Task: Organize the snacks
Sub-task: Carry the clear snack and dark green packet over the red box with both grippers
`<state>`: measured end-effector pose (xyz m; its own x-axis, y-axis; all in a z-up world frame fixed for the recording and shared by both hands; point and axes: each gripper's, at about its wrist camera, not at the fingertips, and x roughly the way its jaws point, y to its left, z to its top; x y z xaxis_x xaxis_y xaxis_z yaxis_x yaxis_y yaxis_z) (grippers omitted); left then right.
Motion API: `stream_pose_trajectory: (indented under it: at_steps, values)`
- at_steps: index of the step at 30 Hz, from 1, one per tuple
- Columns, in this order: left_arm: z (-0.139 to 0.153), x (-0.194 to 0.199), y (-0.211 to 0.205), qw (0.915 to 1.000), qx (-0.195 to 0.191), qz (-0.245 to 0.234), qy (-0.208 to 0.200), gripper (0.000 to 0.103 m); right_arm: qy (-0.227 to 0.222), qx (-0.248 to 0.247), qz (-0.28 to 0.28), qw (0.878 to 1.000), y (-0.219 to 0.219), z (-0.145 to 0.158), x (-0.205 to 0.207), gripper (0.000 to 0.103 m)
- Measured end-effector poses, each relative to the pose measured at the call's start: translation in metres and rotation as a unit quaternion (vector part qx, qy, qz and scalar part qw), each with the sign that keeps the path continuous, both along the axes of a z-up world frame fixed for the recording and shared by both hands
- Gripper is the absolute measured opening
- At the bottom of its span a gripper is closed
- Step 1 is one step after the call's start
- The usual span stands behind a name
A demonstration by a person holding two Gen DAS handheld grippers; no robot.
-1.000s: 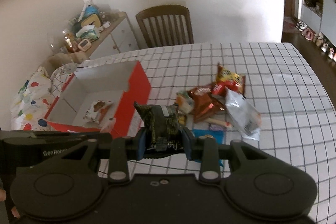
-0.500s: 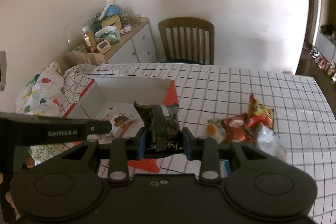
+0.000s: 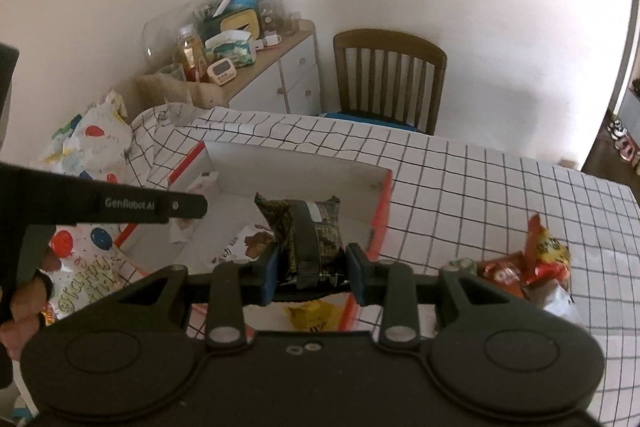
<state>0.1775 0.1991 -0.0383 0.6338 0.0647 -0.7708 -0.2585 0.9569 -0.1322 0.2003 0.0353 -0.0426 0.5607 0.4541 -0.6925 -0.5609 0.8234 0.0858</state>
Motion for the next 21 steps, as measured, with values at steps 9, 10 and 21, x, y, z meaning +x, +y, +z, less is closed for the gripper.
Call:
stream_pose_trajectory:
  at_steps: [9, 10, 21]
  values:
    - [-0.025, 0.023, 0.036, 0.9992, 0.015, 0.022, 0.03, 0.017, -0.001, -0.026, 0.005, 1.0, 0.037, -0.02, 0.021, 0.034]
    - [-0.03, 0.027, 0.039, 0.999, 0.015, 0.022, 0.036, 0.017, 0.0, -0.03, 0.006, 1.0, 0.041, -0.023, 0.024, 0.034]
    - [-0.08, 0.057, 0.047, 0.9946, 0.019, 0.019, 0.1, 0.017, 0.026, -0.08, 0.019, 0.996, 0.08, -0.072, 0.047, 0.034]
